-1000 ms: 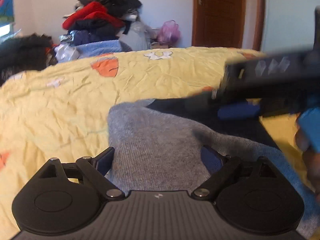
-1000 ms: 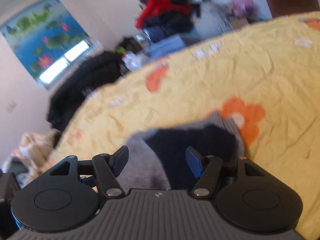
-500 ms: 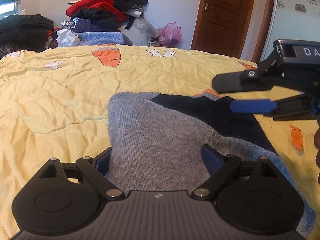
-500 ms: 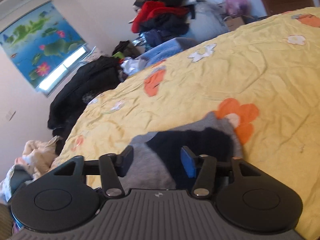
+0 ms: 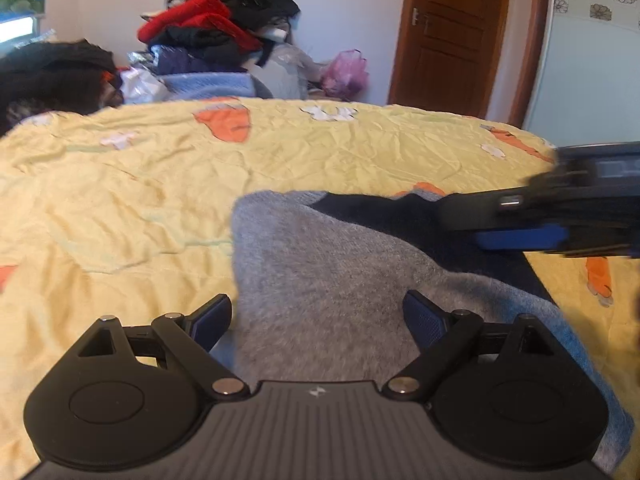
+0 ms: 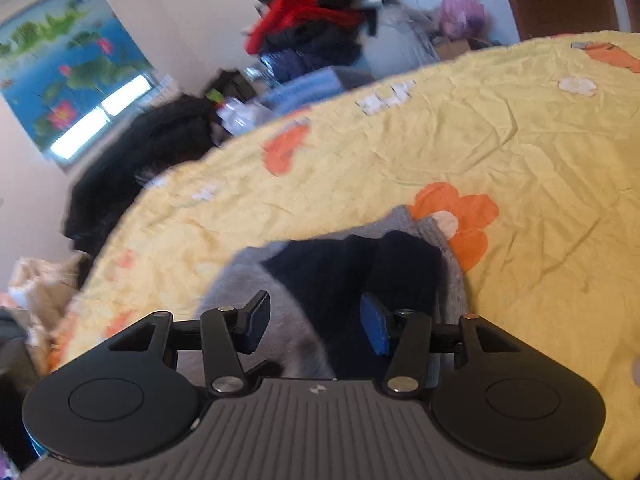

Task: Fold small clothes

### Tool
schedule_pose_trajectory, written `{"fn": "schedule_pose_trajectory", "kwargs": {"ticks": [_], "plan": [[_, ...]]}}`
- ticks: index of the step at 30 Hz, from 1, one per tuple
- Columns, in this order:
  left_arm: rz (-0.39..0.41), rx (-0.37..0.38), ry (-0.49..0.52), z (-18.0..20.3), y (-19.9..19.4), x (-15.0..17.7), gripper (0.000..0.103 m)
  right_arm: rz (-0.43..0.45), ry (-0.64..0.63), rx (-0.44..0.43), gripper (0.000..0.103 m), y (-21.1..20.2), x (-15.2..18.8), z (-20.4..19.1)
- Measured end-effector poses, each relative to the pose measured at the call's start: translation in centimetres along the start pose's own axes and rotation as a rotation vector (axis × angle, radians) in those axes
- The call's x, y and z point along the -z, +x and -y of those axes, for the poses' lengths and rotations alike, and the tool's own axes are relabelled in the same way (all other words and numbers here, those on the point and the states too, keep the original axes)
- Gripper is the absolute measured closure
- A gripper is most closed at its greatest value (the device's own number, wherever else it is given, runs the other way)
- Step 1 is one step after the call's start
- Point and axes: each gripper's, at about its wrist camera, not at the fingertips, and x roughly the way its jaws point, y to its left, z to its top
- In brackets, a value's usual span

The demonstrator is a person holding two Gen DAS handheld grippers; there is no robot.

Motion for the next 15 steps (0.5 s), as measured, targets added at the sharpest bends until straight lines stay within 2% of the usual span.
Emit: {"fn": "schedule_pose_trajectory", "kwargs": {"ticks": [2, 4, 6, 10, 14, 15], "plan": [[0.038, -0.012, 0.049, 0.6, -2.7, 0.6, 0.011, 0.04, -0.027, -0.043, 0.046, -3.7, 1.3, -0.3], [0.103, -0.003, 0.142, 1.5, -6.1, 2.0, 0.011, 0.064, -0.061, -0.03, 0.042, -7.2, 3.0, 0.0], [0.145, -0.013, 0.244, 2.3, -8.9, 4.2, 0.011, 0.046, -0.036, -0.003, 0.041, -9.7, 4.6, 1.4], [0.109, -0.031, 0.33, 2.3, -11.8, 8.3, 0.011, -0.032, 0.041, 0.034, 0.041, -11.5, 7.2, 3.7], [0.077, -0.047, 0.361, 2.1, -12.3, 10.2, 0.011, -0.058, -0.033, 0.008, 0.041, -11.8, 8.6, 2.0], [0.067, -0.054, 0.364, 2.0, -12.0, 10.3, 0.012, -0.077, -0.046, 0.005, 0.044, -11.4, 8.7, 1.7]]}}
